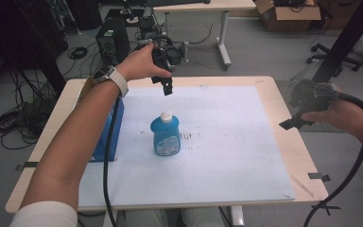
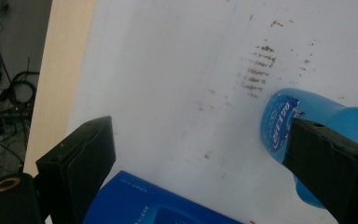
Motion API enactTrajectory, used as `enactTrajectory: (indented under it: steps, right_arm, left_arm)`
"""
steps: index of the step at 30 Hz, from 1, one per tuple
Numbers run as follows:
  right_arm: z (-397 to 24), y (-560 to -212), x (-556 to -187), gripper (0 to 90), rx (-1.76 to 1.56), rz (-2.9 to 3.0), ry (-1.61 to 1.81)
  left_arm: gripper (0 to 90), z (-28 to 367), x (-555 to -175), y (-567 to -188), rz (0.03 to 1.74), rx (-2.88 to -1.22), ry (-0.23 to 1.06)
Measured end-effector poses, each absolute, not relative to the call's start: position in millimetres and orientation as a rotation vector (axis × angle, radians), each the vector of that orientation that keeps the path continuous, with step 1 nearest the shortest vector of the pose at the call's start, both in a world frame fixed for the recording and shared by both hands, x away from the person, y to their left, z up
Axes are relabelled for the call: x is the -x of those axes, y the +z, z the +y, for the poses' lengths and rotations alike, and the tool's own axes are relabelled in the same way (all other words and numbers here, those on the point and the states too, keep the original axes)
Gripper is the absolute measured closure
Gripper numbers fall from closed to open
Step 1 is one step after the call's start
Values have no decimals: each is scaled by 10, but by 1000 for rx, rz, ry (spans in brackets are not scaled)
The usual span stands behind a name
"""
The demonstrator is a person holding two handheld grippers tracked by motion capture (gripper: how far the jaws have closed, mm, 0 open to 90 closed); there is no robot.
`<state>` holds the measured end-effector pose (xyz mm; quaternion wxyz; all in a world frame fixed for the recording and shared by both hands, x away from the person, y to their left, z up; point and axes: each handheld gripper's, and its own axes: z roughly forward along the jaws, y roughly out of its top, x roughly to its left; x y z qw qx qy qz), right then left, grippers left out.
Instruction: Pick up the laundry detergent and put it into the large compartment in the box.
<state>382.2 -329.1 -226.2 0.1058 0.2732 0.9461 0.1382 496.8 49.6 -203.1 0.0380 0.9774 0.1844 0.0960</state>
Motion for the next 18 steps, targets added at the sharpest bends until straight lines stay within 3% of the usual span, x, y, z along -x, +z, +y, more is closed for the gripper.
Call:
enactTrajectory:
  steps: [18]
  right_arm:
    - [-3328,-2220,-3763,107,-810,2770,424]
  left_arm:
    - [76,513,-4829,-1832,578,-2929,266]
